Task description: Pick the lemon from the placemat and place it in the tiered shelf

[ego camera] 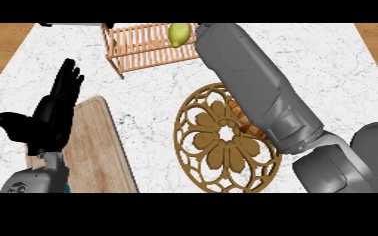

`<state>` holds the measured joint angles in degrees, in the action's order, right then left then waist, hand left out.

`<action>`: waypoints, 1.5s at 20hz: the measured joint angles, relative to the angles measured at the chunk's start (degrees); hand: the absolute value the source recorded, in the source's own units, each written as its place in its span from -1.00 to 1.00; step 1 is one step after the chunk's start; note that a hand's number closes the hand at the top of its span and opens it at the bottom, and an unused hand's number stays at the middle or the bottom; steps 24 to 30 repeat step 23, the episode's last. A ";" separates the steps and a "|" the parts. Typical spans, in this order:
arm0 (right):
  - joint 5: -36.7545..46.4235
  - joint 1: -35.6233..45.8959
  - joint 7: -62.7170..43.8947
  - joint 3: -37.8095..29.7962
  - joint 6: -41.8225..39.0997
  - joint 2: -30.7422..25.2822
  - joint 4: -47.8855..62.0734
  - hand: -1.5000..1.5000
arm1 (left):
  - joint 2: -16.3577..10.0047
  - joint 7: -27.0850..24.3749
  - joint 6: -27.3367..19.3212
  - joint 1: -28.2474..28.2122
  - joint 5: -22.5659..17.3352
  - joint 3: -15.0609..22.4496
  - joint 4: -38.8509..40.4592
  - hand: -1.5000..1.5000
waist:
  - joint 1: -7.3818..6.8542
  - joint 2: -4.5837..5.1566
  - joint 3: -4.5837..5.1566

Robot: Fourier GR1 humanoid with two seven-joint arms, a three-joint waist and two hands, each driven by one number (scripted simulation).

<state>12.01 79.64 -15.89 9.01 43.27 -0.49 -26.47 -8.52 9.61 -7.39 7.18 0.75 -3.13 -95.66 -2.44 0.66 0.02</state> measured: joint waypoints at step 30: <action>-4.60 -30.08 -16.83 -2.58 -13.83 -22.42 -45.39 -1.00 | -0.21 -0.85 -0.13 -3.37 -0.55 -2.93 -0.33 0.00 | 4.23 -1.25 -0.03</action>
